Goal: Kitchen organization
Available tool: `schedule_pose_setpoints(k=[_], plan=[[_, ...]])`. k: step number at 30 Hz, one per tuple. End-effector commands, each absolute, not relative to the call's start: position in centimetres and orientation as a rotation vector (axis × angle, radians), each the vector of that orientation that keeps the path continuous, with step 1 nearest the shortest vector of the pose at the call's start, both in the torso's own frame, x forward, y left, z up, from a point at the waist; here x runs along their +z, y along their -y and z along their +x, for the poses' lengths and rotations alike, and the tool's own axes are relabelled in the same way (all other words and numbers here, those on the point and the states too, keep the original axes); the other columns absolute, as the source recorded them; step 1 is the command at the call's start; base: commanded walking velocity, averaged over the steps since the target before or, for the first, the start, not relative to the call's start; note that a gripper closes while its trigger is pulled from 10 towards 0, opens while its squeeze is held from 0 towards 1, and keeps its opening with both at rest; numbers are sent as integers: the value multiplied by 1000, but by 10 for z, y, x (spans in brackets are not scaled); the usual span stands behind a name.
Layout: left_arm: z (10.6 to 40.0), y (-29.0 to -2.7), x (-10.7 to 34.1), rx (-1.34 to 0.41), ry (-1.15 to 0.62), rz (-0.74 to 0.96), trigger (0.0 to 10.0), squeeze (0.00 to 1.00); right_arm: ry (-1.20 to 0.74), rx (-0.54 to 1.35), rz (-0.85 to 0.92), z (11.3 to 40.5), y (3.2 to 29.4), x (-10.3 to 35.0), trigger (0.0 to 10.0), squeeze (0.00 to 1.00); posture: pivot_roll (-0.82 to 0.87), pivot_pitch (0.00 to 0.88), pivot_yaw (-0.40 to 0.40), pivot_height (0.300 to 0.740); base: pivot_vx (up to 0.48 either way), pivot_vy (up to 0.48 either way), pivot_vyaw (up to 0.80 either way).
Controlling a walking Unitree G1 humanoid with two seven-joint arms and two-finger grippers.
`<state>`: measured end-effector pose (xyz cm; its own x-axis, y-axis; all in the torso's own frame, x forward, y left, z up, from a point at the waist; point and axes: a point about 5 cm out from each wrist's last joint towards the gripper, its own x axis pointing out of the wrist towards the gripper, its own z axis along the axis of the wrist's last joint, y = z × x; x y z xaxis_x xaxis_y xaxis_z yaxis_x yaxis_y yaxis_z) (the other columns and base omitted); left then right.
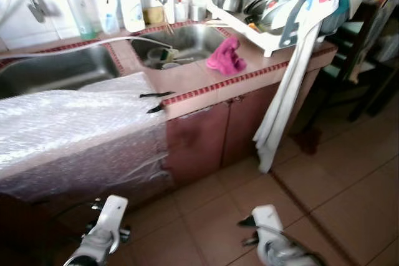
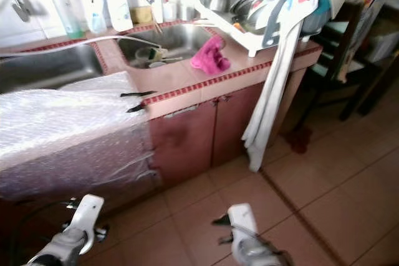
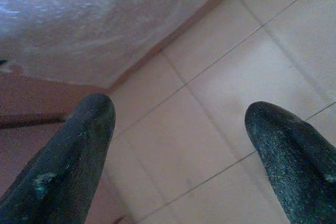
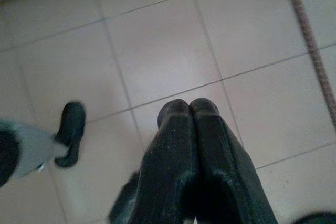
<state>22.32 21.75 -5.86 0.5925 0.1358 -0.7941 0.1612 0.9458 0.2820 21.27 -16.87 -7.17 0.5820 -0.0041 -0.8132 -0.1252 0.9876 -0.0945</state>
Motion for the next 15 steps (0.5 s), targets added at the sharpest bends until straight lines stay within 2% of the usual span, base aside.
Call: schedule_pose_setpoints(k=[1, 7, 15], plan=[[224, -215, -59, -31, -939, 361, 10000, 0, -966, 61, -128, 207, 171, -75, 10000, 0, 112, 0, -11, 740, -259, 244, 0], [226, -215, -57, -33, -924, 374, 10000, 0, -959, 89, -176, 209, 175, -73, 10000, 0, 115, 0, -16, 740, 0, 0, 0], [242, -212, -46, -16, -823, 484, 10000, 0, -949, 85, -185, 210, 178, -72, 10000, 0, 116, 0, -15, 740, 0, 0, 776]])
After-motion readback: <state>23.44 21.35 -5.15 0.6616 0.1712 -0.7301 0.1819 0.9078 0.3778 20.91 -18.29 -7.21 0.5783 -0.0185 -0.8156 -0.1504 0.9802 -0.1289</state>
